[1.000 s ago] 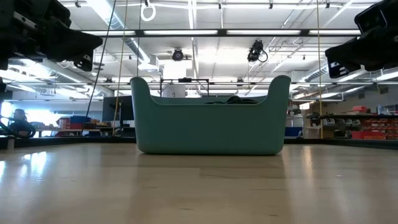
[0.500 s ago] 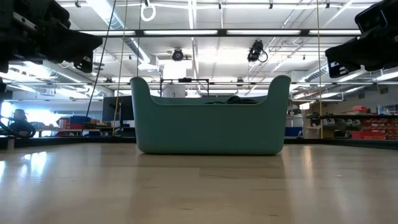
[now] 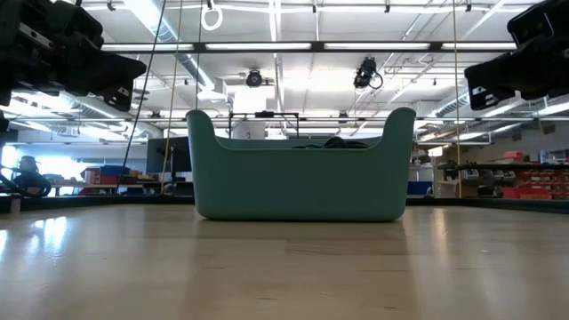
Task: Pick and place USB-C Cables
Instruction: Adjust the green bin
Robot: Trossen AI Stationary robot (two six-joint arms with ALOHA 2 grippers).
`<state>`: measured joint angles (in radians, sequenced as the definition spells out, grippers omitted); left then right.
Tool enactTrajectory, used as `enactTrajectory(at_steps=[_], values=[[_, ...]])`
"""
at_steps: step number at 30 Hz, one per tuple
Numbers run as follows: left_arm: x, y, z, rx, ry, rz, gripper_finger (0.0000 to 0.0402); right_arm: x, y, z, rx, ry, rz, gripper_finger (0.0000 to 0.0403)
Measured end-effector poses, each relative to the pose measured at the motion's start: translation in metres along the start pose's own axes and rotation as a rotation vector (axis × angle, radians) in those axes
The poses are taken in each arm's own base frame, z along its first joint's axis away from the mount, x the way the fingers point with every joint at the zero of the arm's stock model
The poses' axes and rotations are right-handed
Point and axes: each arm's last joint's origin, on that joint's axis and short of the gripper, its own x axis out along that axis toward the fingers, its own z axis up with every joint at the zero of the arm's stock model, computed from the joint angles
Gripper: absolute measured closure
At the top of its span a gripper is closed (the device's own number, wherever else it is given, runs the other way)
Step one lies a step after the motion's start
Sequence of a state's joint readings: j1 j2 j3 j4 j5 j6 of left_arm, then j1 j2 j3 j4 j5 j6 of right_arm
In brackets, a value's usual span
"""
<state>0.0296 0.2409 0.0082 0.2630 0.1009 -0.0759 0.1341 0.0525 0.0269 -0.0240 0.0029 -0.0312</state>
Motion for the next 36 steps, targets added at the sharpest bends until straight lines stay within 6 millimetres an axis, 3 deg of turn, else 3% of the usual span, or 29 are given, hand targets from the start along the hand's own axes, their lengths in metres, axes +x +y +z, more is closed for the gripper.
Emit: enactTrajectory(at_steps=[16,28,31,36], values=[[0.0,0.0,0.0,-0.088,0.0,0.0,0.0381,-0.001,0.0,0.014,0.192,-0.142,0.007,0.0387],[0.0,0.0,0.0,-0.088,0.0,0.0,0.0381,-0.008,-0.008,0.037,0.323,-0.424,-0.189,0.0388],[0.0,0.0,0.0,-0.089,0.0,0.0,0.0381,-0.012,-0.012,0.043,0.422,-0.516,-0.286,0.0392],[0.0,0.0,0.0,-0.089,0.001,0.0,0.0381,-0.016,-0.013,0.064,0.413,-0.504,-0.321,0.0399]])
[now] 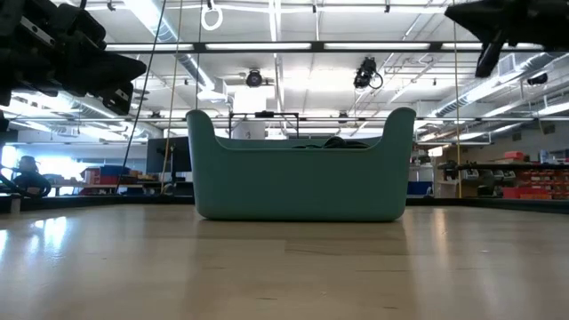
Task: Pick and place USB-C Cables
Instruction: Adjust the green bin
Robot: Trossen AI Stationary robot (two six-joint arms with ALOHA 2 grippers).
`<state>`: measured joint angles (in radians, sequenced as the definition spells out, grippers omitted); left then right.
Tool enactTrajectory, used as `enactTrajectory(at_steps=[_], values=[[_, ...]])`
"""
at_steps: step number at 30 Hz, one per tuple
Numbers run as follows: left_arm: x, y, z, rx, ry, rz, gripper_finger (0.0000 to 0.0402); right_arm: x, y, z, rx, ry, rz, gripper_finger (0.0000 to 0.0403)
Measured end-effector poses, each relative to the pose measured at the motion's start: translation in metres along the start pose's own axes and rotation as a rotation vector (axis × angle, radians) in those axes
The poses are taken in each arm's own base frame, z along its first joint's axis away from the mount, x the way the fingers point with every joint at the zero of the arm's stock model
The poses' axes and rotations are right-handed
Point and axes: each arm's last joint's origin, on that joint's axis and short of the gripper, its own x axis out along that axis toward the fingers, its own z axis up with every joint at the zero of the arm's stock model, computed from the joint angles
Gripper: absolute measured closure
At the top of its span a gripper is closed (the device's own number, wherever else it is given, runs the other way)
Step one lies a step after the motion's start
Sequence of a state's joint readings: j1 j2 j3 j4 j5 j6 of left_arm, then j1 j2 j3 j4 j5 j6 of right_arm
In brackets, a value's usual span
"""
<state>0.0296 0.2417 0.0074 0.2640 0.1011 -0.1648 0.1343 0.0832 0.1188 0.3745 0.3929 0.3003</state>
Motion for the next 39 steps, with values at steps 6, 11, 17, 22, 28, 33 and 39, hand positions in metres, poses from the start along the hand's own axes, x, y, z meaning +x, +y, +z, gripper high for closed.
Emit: enactTrajectory(at_steps=[6,11,17,22,28,33,39], values=[[0.0,0.0,0.0,0.001,0.001,0.0,0.0381,0.021,0.015,0.033,-0.201,0.178,-0.186,0.04],[0.0,0.0,0.0,0.003,0.001,0.0,0.0381,0.049,0.023,0.042,-0.279,0.374,-0.311,0.0401],[0.0,0.0,-0.001,0.003,0.006,0.001,0.0381,0.099,0.021,0.044,-0.418,0.482,-0.385,0.0402],[0.0,0.0,-0.001,0.002,0.007,0.001,0.0381,0.142,0.003,0.045,-0.379,0.584,-0.336,0.0402],[0.0,0.0,-0.001,0.002,0.009,0.001,0.0381,0.189,-0.03,0.043,-0.377,0.675,-0.343,0.0402],[0.0,0.0,-0.001,0.002,0.009,0.001,0.0381,0.224,-0.056,0.033,-0.339,0.757,-0.299,0.0402],[0.0,0.0,-0.001,0.002,0.008,0.002,0.0381,0.265,-0.085,0.007,-0.308,0.847,-0.258,0.0402]])
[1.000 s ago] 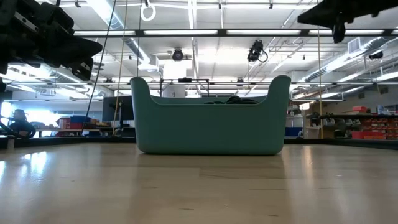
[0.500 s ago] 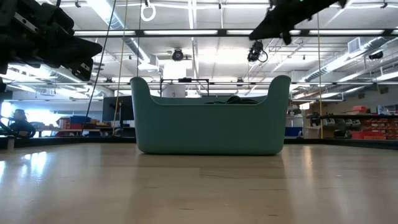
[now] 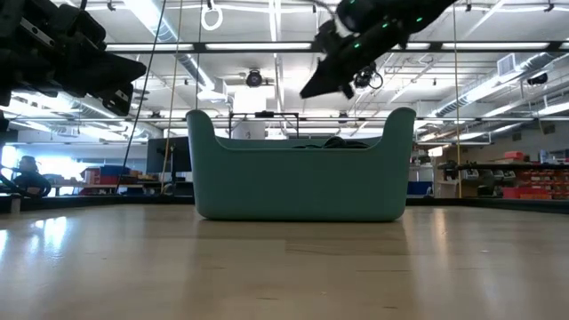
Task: Pick and place USB-C Cables
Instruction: Adjust the green bin
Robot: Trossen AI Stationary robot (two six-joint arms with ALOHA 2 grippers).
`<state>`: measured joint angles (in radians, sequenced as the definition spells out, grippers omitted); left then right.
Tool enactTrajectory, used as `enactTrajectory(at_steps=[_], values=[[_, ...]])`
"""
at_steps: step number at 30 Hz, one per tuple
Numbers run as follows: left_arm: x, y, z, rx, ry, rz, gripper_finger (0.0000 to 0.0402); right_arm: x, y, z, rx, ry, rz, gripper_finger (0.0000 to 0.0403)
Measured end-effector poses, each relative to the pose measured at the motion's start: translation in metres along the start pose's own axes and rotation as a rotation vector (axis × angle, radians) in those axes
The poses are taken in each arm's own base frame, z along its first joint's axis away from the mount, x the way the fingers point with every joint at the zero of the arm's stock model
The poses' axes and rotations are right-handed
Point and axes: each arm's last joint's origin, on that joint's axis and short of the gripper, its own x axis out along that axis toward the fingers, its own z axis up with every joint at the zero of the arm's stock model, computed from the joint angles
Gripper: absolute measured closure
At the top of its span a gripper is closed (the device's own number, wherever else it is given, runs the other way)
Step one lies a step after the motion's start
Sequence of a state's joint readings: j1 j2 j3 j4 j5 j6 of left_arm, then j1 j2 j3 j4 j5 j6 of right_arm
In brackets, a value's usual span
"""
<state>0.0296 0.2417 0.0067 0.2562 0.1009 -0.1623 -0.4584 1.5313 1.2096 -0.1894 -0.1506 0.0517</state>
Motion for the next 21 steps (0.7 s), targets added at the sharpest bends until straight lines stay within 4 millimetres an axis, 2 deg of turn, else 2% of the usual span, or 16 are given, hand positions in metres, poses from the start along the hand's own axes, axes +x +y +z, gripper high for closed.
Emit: enactTrajectory(at_steps=[5,9,15,21], values=[[0.0,0.0,0.0,-0.001,0.0,0.0,0.0381,0.044,-0.006,-0.002,0.005,0.069,0.045,0.0403],[0.0,0.0,0.0,-0.001,0.0,0.0,0.0381,0.07,-0.011,-0.01,0.012,0.114,0.053,0.0403],[0.0,0.0,0.0,-0.001,0.0,0.0,0.0381,0.094,-0.015,-0.035,0.045,0.243,0.045,0.0403],[0.0,0.0,0.0,-0.001,0.0,-0.001,0.0381,0.103,-0.012,-0.053,0.056,0.353,0.05,0.0403]])
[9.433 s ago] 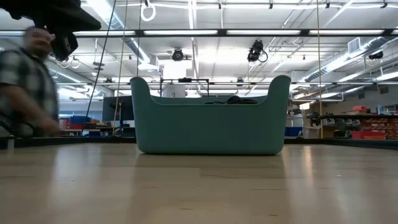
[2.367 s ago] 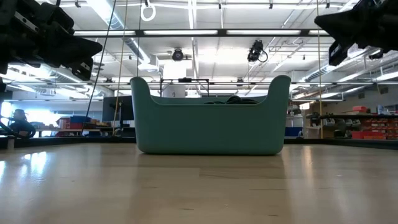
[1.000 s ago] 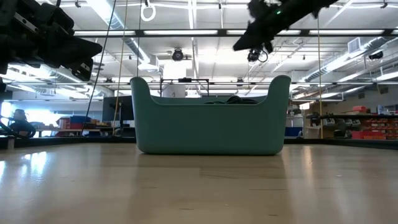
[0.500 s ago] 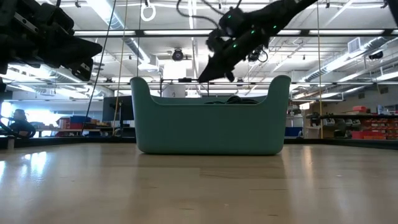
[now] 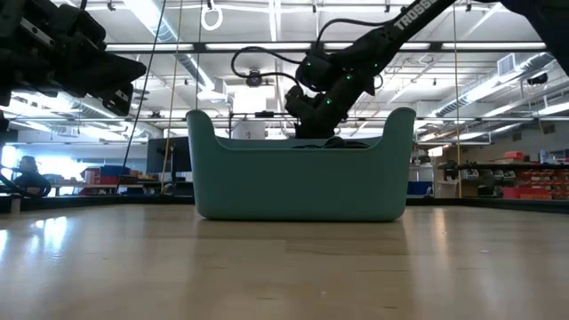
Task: Pick and place USB-C Cables
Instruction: Adjust the green bin
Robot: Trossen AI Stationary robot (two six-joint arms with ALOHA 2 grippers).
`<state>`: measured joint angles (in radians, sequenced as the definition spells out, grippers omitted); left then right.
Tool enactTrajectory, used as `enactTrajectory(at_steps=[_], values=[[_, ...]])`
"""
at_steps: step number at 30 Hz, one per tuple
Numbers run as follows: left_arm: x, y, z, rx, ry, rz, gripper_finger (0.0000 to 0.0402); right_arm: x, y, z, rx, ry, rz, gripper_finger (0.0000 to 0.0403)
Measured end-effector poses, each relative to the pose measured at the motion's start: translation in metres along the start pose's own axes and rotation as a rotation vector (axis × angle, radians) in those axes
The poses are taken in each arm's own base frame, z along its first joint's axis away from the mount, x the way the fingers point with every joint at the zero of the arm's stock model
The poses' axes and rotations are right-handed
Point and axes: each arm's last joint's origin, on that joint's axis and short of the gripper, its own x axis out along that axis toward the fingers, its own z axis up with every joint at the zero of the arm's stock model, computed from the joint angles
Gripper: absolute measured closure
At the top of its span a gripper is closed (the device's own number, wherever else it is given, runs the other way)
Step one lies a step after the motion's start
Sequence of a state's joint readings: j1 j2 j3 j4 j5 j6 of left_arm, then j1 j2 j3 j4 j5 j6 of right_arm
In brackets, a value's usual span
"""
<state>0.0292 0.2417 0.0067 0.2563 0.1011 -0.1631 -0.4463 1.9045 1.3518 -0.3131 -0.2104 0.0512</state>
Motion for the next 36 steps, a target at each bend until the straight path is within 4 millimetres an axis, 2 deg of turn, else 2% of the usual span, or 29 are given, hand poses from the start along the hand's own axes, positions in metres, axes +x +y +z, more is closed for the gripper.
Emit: enactTrajectory(at_steps=[24,36], values=[[0.0,0.0,-0.002,-0.004,0.017,0.003,0.0381,0.011,0.049,-0.006,-0.068,0.026,0.075,0.0403],[0.0,0.0,-0.002,-0.004,0.017,0.003,0.0381,0.011,0.056,-0.004,-0.107,0.003,0.14,0.0403]])
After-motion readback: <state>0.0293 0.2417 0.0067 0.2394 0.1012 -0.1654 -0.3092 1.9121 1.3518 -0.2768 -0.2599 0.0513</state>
